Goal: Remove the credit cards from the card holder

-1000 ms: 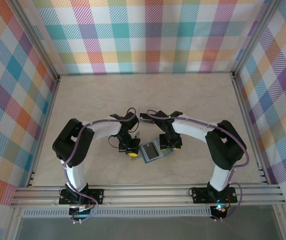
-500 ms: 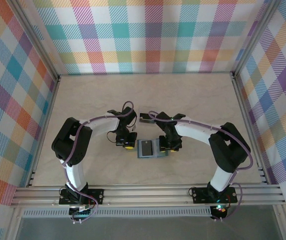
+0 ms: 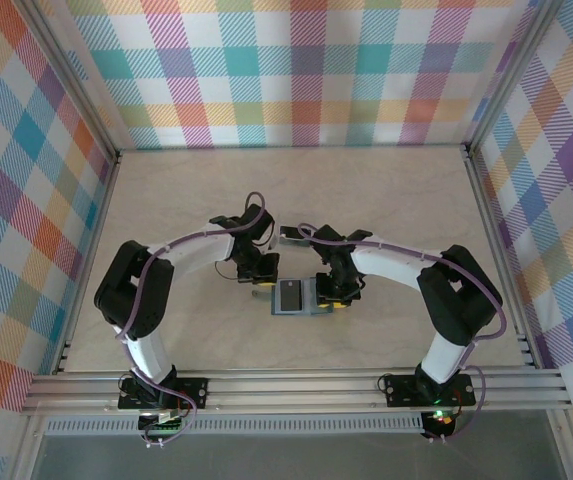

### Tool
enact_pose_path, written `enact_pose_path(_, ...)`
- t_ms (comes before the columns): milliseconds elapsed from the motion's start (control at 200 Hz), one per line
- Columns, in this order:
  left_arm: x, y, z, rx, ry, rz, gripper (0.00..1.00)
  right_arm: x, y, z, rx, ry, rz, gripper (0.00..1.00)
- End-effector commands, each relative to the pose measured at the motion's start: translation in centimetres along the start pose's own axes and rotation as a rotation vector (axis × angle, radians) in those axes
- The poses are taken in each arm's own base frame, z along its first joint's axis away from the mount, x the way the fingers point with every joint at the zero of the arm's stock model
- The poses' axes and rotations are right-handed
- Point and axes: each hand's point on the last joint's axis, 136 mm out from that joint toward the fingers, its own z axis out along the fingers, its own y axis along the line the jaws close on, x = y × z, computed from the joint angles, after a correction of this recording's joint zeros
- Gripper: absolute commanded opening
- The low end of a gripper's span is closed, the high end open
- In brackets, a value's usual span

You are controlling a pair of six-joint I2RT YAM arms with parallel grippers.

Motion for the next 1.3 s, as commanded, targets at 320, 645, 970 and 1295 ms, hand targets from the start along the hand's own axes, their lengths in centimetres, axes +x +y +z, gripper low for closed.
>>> enact_pose_path(320, -1.6, -1.0, -0.3, -0.013, -0.047, 0.007, 0.03, -1.7, 0.3, -3.3, 0.043, -0.068, -0.048, 0.41)
enact_pose_path(645, -0.3, -2.0, 0.6, -0.009, -0.03, -0.002, 0.03, -2.9, 1.0, -6.5, 0.041, -0.137, -0.103, 0.43)
enact_pose_path(970, 1.1, -3.1, 1.2, 0.008, -0.04, -0.006, 0.01, -3.9, 7.1, -7.0, -0.288, -0.164, -0.092, 0.35)
enact_pose_path(1295, 2.8, -1.9, 3.3, -0.007, 0.032, -0.048, 0.0, -3.0, 8.3, -2.4, -0.399, -0.039, -0.016, 0.25)
